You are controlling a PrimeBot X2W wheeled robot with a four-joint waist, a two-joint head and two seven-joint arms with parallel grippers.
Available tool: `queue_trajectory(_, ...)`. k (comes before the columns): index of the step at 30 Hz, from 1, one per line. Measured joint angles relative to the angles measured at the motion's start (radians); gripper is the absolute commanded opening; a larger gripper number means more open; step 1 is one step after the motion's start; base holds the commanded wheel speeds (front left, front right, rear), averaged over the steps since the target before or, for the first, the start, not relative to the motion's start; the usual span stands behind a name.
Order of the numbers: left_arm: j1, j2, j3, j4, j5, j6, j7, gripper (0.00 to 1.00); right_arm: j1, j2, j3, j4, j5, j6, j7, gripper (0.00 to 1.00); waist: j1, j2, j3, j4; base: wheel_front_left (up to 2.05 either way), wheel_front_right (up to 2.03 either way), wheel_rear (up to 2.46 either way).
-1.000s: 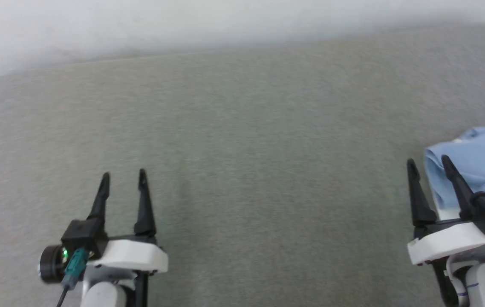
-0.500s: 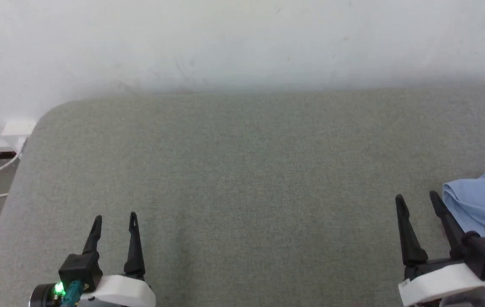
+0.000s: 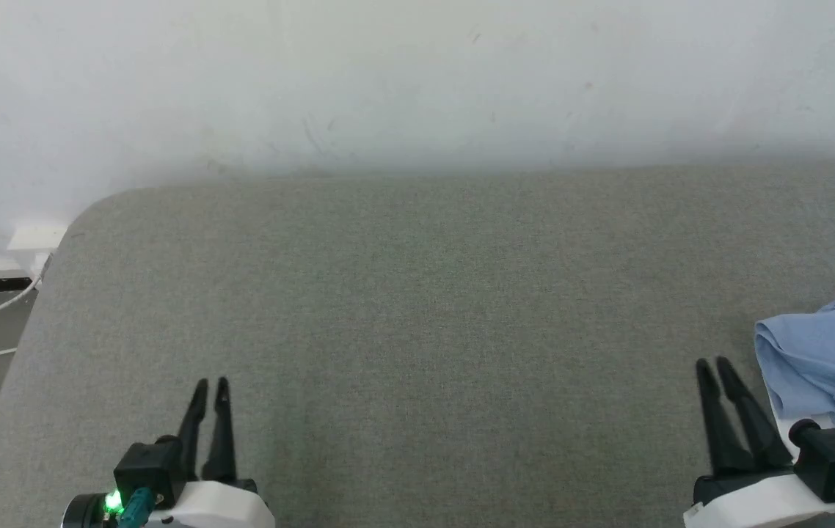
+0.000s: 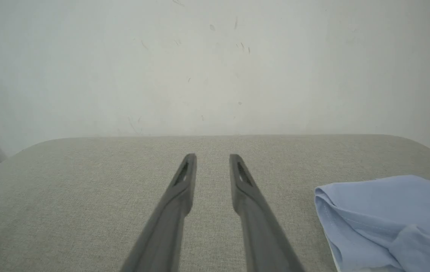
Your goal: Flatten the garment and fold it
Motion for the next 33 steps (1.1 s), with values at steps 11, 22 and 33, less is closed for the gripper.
queue_trajectory(11, 0.0, -0.008, 0.007, -0.007, 0.011, -0.01, 0.018, 0.0, -0.001, 0.0, 0.002, 0.001, -0.007, 0.0, 0.01, 0.0, 0.0001, 0.0, 0.0, 0.005, 0.0, 0.0, 0.0)
queue_trajectory(22, -0.001, -0.02, 0.018, -0.017, 0.028, -0.019, 0.043, 0.0, -0.013, 0.0, 0.003, 0.005, -0.019, 0.0, 0.026, 0.0, 0.0001, 0.0, 0.0, 0.01, 0.0, 0.0, 0.0)
queue_trajectory(33, -0.002, -0.03, 0.03, -0.029, 0.053, -0.029, 0.062, 0.0, -0.025, 0.0, 0.006, 0.01, -0.029, 0.0, 0.037, 0.0, 0.0001, 0.0, 0.0, 0.016, 0.0, 0.0, 0.0)
